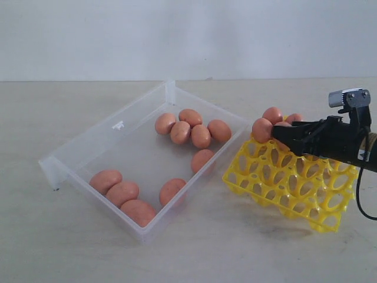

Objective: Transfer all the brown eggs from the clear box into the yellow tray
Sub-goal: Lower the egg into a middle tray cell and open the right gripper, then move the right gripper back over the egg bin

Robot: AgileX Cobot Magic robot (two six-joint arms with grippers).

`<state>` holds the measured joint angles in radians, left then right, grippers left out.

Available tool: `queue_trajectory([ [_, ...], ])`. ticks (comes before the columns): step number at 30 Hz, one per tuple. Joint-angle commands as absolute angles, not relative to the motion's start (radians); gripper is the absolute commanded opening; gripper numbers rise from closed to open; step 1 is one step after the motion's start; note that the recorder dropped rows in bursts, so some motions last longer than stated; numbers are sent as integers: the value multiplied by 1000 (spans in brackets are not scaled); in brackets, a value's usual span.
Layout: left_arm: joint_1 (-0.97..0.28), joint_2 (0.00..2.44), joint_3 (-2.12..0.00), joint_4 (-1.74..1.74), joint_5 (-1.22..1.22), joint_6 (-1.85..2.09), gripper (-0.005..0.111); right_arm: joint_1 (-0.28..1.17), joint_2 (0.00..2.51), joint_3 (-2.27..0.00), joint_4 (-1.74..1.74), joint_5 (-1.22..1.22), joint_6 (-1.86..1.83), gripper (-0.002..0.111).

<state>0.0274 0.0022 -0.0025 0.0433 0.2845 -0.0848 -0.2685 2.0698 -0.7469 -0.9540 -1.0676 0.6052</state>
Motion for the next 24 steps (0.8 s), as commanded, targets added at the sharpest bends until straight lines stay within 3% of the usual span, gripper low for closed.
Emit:
queue_trajectory([
  [1, 25, 0, 0, 41, 278, -83, 4, -268, 2067, -749, -951, -1065, 607, 65],
  [10, 25, 0, 0, 41, 278, -83, 4, -268, 2067, -749, -891, -1221, 607, 65],
  [21, 25, 0, 0, 41, 278, -83, 4, -270, 1950, -761, -810, -1221, 630, 63],
  [22, 25, 0, 0, 41, 278, -83, 4, -268, 1927, -761, -833, -1221, 630, 59],
  [24, 25, 0, 0, 41, 278, -83, 4, -268, 1877, -761, -892, -1221, 632, 37],
])
